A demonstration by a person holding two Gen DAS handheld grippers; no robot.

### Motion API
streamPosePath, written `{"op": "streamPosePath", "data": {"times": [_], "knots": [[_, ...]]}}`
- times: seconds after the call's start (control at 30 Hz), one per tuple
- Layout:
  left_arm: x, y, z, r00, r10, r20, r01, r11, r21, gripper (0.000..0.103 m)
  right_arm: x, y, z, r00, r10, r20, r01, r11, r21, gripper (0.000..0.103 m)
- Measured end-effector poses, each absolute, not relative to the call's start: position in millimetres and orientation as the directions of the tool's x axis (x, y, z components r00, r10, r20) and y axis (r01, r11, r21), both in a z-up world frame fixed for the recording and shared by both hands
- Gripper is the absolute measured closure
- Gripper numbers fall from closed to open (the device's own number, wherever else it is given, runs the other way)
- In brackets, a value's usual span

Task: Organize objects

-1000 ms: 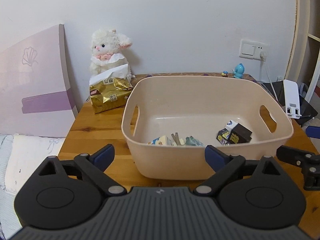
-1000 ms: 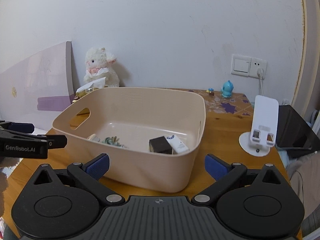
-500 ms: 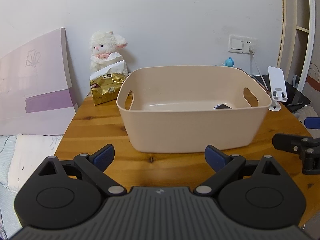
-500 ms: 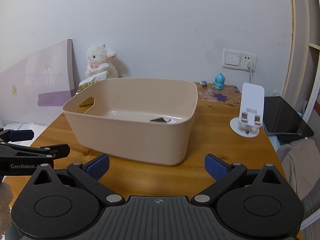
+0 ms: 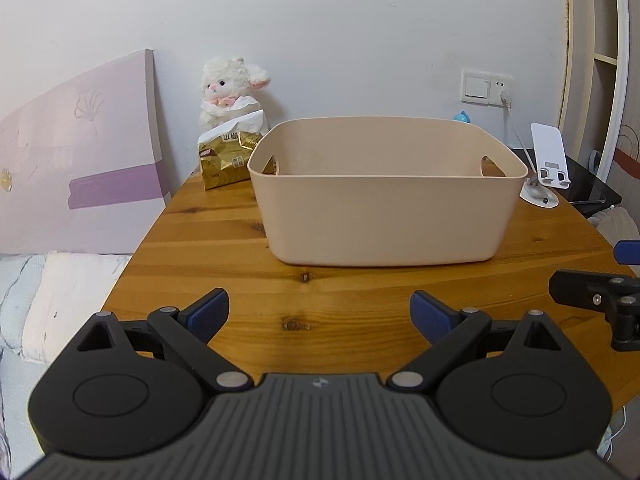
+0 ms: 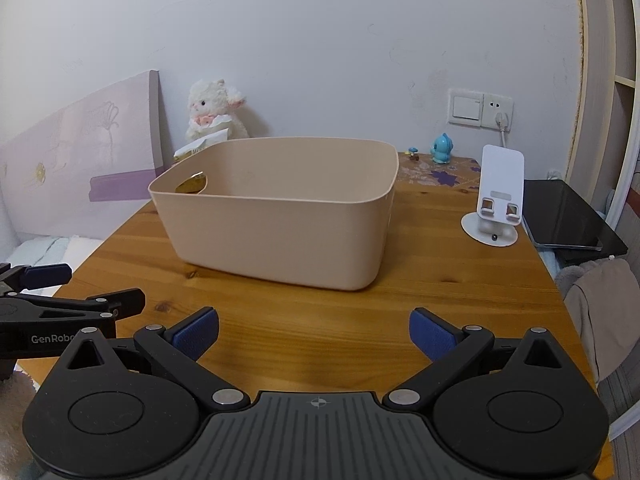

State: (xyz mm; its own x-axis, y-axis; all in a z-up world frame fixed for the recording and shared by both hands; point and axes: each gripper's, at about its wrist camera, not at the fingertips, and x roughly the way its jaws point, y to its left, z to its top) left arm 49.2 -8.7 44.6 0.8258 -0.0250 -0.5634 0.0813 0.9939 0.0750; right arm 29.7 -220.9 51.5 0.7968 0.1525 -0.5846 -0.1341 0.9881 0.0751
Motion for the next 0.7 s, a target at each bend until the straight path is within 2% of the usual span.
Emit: {"op": "streamPosePath", "data": {"times": [0.7], "knots": [[-3,-9,44,0.848,-0.021,-0.529,0.074,0.994,0.079,0.005,-12,-207,54,0.798,0.163,-0.58,-0.161,0.985,0.056,0.0]]}}
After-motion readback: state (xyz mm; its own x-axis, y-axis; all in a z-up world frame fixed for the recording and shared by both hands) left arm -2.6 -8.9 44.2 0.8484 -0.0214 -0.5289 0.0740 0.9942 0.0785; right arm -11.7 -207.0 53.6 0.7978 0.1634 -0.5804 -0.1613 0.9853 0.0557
